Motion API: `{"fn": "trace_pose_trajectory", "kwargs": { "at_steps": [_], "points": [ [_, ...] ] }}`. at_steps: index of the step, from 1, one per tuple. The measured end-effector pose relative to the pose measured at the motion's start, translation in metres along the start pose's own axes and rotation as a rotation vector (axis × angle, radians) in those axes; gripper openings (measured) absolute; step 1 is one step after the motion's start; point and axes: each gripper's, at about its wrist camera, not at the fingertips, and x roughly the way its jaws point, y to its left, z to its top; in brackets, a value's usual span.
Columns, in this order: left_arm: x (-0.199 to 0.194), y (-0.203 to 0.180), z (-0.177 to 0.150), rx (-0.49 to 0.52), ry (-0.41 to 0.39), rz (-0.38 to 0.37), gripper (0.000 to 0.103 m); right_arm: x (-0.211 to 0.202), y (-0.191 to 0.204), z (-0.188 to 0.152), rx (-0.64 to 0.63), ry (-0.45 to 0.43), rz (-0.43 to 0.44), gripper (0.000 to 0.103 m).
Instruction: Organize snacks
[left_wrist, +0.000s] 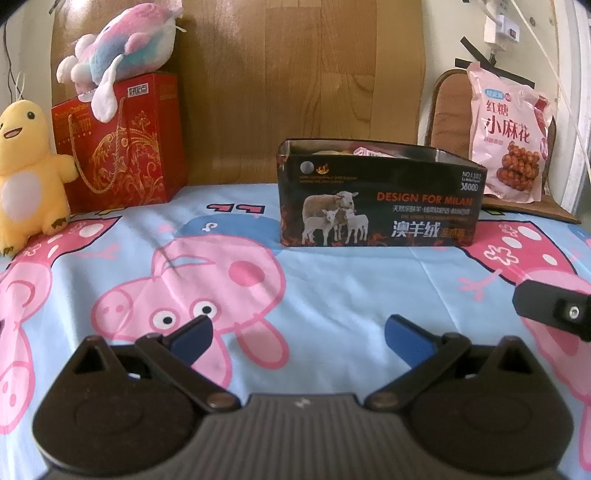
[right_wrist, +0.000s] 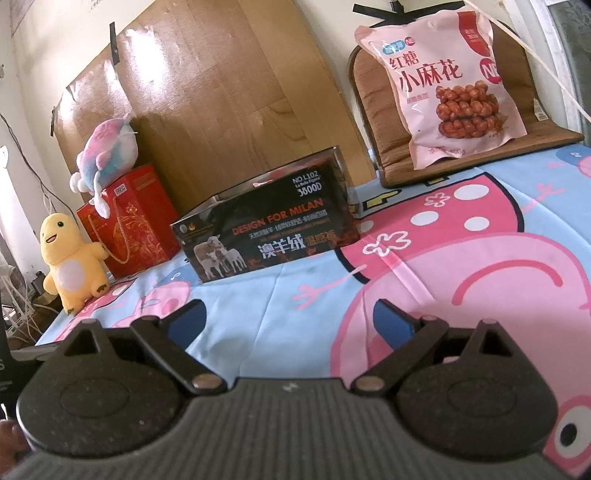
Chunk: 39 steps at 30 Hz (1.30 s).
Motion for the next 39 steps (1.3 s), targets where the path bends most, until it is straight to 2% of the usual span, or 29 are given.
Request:
{"fn": "trace_pose_trajectory", "kwargs": {
  "at_steps": [24, 39],
  "points": [
    [0.012, 0.001, 0.003, 0.008, 0.074, 0.01, 0.103, 0.0, -0.002, 0.0, 0.007, -0.003, -0.008, 0.098],
    [0.012, 0.004, 0.003, -0.004, 0.075, -0.002, 0.103, 0.0, -0.002, 0.0, 0.009, -0.011, -0.004, 0.098]
  ]
}}
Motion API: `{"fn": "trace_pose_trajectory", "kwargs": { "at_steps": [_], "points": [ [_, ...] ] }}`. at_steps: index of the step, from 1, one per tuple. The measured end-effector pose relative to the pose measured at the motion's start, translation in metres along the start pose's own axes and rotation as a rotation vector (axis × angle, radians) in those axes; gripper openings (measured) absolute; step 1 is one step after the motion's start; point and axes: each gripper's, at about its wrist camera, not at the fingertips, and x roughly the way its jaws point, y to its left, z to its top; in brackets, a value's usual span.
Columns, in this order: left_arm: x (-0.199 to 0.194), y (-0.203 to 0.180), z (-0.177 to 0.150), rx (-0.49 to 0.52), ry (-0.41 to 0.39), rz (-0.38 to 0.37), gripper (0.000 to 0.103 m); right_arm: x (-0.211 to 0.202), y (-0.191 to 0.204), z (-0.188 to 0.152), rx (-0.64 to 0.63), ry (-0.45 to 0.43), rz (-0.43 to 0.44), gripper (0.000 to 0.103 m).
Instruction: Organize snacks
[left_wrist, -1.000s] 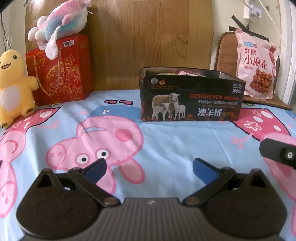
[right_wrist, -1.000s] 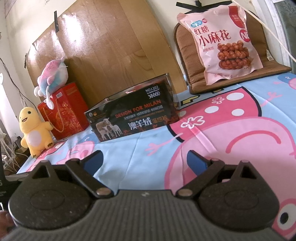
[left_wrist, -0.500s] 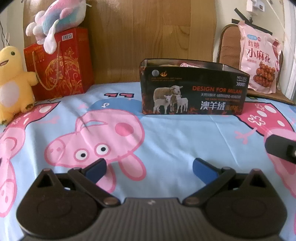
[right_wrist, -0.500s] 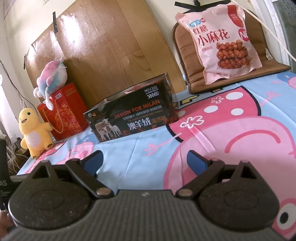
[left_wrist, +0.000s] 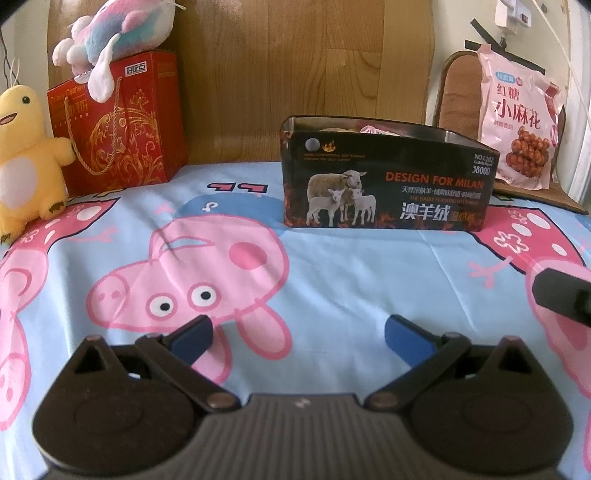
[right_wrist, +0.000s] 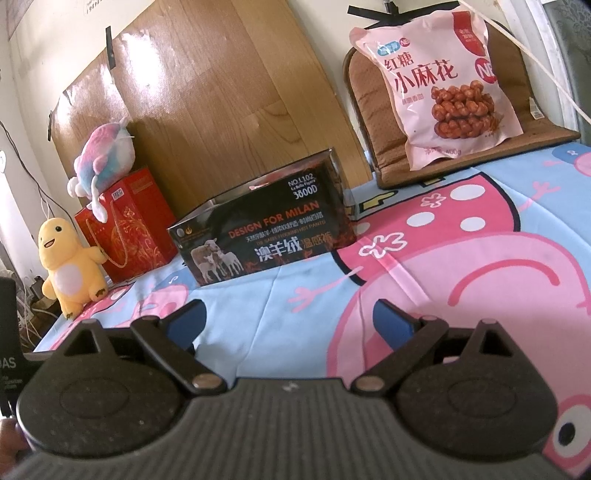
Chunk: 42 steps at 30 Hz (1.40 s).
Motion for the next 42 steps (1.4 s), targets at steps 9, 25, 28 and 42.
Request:
{"fn": "trace_pose_trajectory", "kwargs": {
  "at_steps": [9, 25, 28, 42],
  "points": [
    [-0.0026, -0.0006, -0.0004, 0.003, -0.017, 0.0, 0.103, -0.0017, -0.0005, 0.0004, 0.003, -0.008, -0.004, 0.098],
    [-0.0026, -0.001, -0.0002, 0.008, -0.015, 0.001, 0.103, -0.0033, 0.0002, 0.0011, -0.006, -0.01, 0.002, 0.098],
    [-0.002, -0.0011, -0.0002, 0.008, -0.015, 0.002, 0.103, -0.0039, 0.0014, 0.0009, -0.013, -0.013, 0.006, 0.098],
    [0.0008, -0.0032, 0.0, 0.026, -0.003, 0.023, 0.103, -0.0054, 0.0008, 0.0002, -0.016, -0.023, 0.029, 0.098]
  ]
}}
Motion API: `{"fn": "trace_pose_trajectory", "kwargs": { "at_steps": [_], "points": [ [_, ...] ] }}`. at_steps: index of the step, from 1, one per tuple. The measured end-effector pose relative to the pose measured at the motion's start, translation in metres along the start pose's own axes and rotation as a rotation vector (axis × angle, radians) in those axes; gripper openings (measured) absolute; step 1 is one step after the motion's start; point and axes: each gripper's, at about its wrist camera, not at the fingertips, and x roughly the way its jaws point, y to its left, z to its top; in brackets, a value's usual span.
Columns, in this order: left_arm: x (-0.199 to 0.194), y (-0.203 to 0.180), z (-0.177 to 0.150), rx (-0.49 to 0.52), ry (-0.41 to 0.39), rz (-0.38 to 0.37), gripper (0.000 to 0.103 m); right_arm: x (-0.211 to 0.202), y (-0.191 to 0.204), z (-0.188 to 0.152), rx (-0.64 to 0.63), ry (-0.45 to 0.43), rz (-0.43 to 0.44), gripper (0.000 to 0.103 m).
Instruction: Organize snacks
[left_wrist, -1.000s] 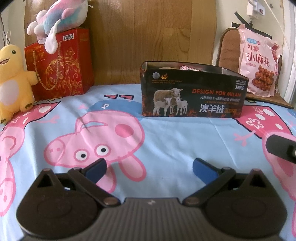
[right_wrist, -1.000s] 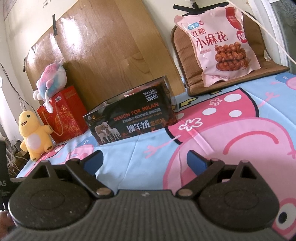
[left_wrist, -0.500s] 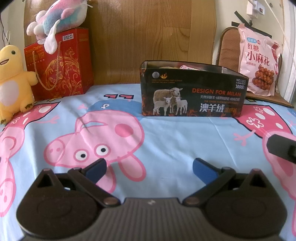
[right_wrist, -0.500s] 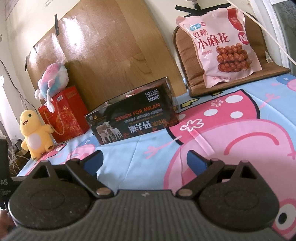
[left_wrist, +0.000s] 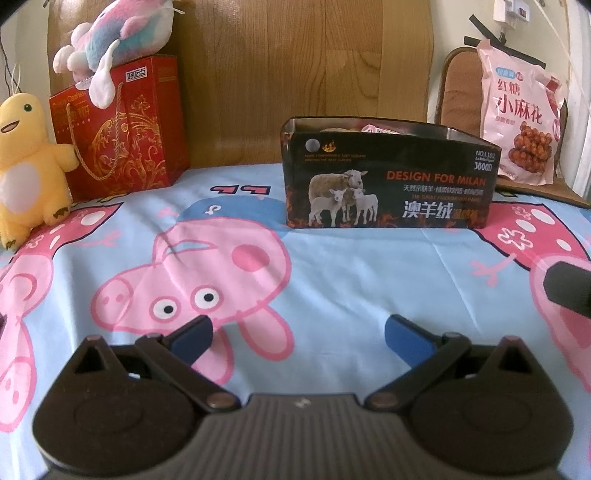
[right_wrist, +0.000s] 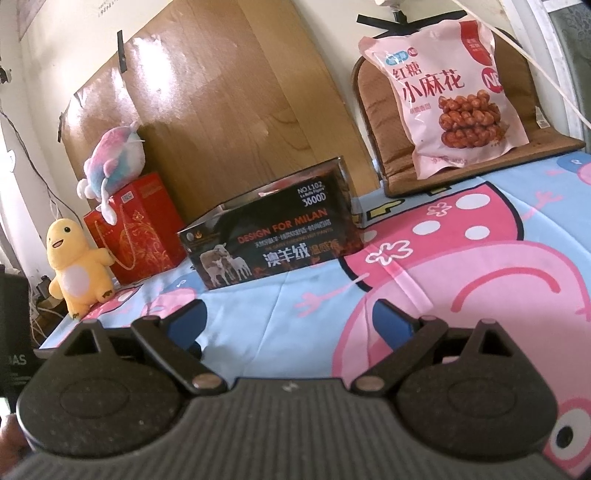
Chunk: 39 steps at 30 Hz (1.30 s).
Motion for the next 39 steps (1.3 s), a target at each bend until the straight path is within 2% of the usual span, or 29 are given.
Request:
{"fn": "trace_pose_trajectory", "kwargs": {
  "at_steps": [14, 25, 30, 39],
  "points": [
    [0.0, -0.002, 0.0, 0.009, 0.001, 0.007, 0.103, 0.0, -0.002, 0.0, 0.012, 0.003, 0.013, 0.096],
    [0.001, -0.001, 0.001, 0.009, 0.007, 0.006, 0.103, 0.001, 0.001, -0.001, -0.014, 0.012, -0.01, 0.095],
    [-0.002, -0.003, 0.001, 0.023, 0.012, 0.033, 0.103, 0.001, 0.011, 0.0, -0.082, 0.041, -0.056, 0.095],
    [-0.028, -0.009, 0.013, 0.056, -0.026, 0.047, 0.103, -0.007, 0.035, 0.019, -0.214, 0.091, -0.045, 0.095]
  ]
}}
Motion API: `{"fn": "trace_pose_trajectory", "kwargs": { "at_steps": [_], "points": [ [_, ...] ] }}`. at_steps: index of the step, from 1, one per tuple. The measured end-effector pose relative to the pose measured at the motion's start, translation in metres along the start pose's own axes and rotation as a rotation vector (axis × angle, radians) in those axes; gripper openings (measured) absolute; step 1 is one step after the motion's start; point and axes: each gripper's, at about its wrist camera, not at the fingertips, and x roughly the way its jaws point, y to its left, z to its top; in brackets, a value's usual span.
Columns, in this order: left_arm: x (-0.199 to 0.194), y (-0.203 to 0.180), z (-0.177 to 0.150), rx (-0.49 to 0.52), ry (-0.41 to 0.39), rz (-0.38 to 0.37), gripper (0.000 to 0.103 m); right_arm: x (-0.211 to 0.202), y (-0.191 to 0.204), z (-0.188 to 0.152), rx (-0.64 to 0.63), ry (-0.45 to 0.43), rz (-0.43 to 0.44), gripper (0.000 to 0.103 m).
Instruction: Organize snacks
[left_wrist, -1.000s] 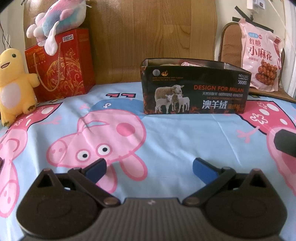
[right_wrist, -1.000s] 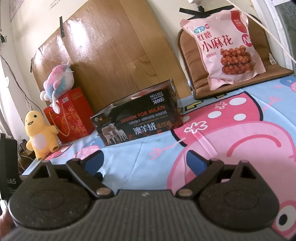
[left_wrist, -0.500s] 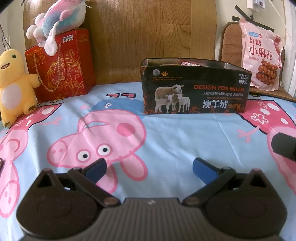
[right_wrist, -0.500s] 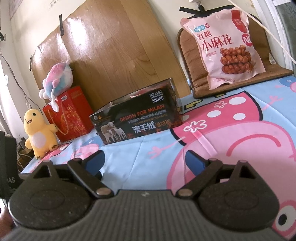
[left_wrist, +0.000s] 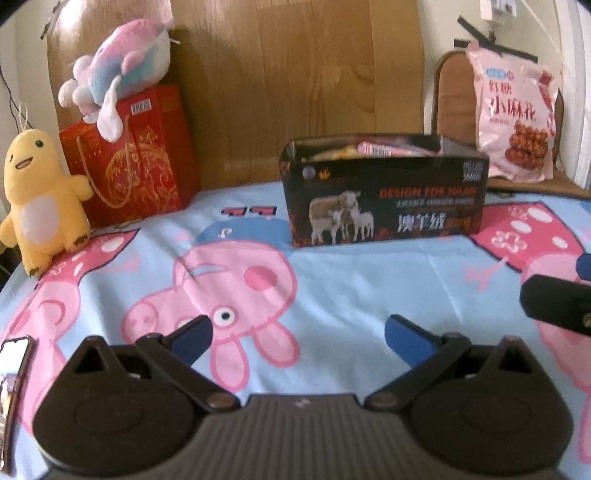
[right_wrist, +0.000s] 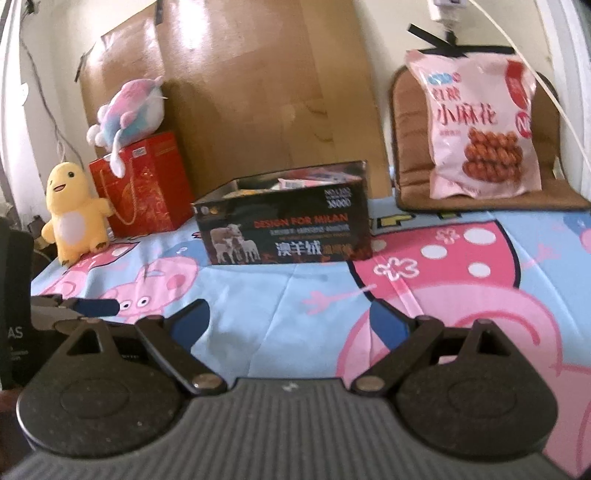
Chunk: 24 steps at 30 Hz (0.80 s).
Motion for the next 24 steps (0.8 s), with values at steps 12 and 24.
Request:
{"fn": "trace_pose_trajectory", "kwargs": {
  "at_steps": [12, 24],
  "points": [
    [-0.02, 0.0, 0.018, -0.009, -0.057, 0.016, 0.103, -0.011, 0.006, 0.017, -0.035, -0.041, 0.013, 0.095],
    [-0.019, -0.003, 0.022, -0.003, -0.042, 0.033, 0.103, -0.013, 0.004, 0.018, -0.027, -0.05, 0.007, 0.095]
  ]
}}
